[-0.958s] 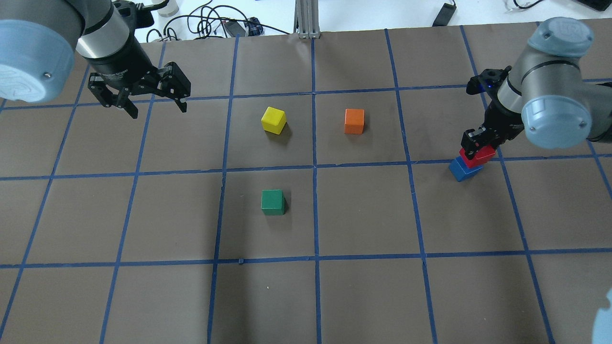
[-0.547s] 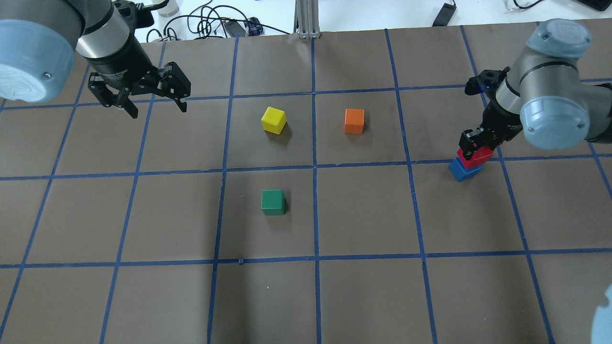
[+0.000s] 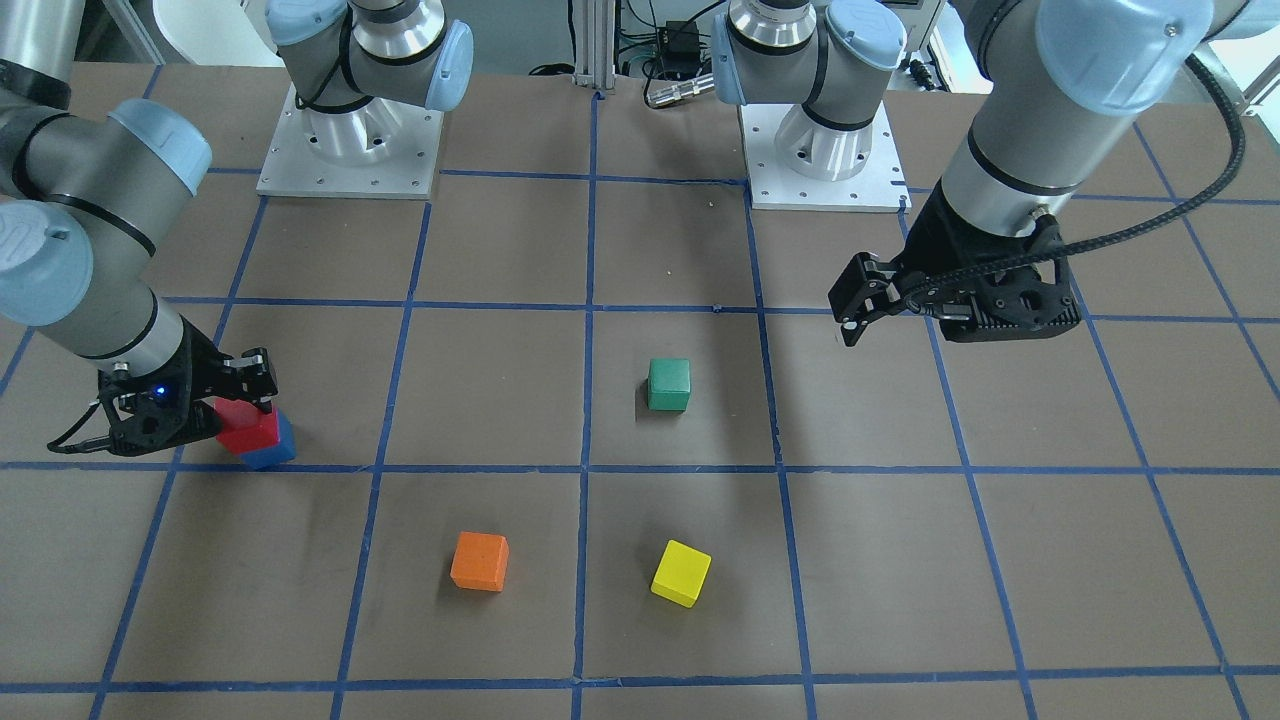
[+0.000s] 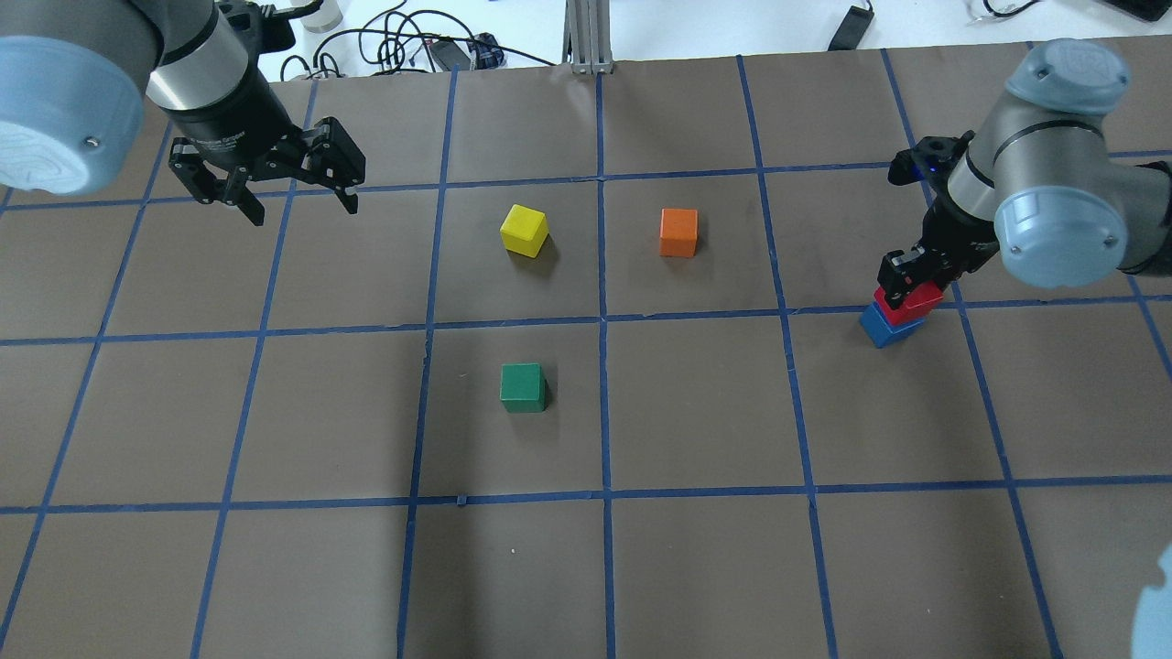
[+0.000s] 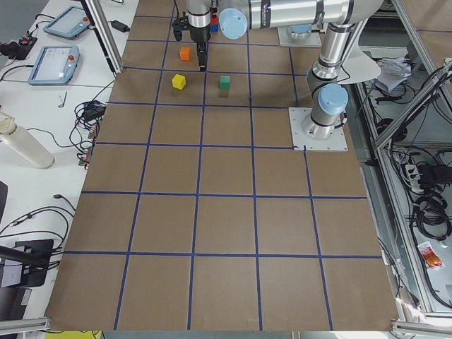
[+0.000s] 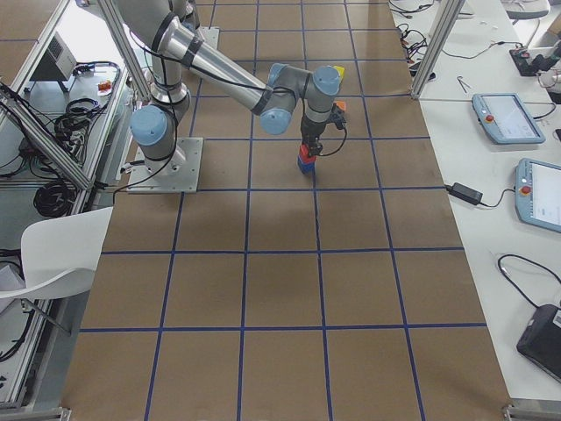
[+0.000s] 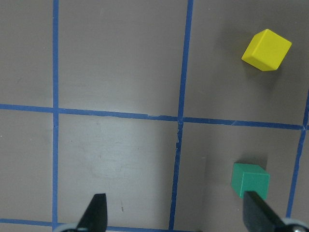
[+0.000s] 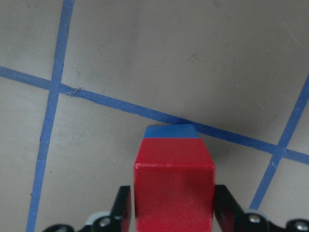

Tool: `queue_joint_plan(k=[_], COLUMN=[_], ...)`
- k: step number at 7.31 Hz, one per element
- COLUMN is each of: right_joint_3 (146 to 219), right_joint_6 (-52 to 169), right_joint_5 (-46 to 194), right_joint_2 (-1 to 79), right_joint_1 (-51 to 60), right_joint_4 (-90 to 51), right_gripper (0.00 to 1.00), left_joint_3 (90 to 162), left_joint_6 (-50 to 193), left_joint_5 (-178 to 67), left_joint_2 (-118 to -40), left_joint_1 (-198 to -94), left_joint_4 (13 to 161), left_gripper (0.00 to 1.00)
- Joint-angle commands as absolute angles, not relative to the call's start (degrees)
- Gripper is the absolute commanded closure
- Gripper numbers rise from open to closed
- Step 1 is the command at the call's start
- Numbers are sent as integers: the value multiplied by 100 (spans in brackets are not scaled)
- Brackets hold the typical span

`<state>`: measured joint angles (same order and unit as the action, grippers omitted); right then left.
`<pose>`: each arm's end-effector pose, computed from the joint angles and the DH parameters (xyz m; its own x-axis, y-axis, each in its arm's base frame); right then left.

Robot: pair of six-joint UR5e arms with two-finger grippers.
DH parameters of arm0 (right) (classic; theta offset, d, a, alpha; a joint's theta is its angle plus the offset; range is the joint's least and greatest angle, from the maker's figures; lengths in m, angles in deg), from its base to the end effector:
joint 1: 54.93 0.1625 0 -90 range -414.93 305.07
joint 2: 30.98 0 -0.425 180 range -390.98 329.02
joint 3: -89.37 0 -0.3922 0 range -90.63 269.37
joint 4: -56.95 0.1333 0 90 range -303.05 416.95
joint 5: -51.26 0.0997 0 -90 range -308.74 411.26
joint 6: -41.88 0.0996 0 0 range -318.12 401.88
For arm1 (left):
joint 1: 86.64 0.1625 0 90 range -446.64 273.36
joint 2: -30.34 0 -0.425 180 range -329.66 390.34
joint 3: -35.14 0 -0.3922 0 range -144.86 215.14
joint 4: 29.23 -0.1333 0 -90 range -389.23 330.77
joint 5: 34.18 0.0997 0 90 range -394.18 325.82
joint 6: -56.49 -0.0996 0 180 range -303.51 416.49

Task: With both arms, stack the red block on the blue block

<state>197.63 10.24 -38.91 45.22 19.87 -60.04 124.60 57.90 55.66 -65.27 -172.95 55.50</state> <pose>-0.0091 -0.5408 0.2590 -0.9586 -0.2812 -0.0438 -0.2839 0.9558 0.0768 -0.0990 -0.5398 0.4516 -0.9960 -0.0889 0.0029 -0.0889 0.9960 -0.0034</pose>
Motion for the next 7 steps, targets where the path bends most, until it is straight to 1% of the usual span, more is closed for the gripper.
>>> queue_joint_plan(k=[1, 3, 5, 6, 7], right_joint_3=[19809, 19565, 19125, 19115, 19062], right_joint_6=[1050, 1059, 1294, 2123, 2383], right_joint_5=[-3935, -4101, -4217, -4164, -4199], right_joint_2=[4522, 4705, 5310, 5565, 5759], right_joint_1=[1987, 1987, 1996, 2178, 2772], right_joint_4=[-5977, -5899, -5033, -4958, -4992], right_gripper=[0, 0, 0, 0, 0], left_joint_3=[12444, 12444, 12452, 12435, 12435], left_joint_6=[5790, 5790, 5790, 5799, 5799], left_joint_5=[5573, 5573, 5564, 5530, 5521], left_joint_2=[-6546, -6555, -6572, -6564, -6485], left_joint_1=[-17294, -17294, -17294, -17303, -17312], left_joint_4=[5549, 5549, 5549, 5549, 5549], left_gripper=[0, 0, 0, 0, 0])
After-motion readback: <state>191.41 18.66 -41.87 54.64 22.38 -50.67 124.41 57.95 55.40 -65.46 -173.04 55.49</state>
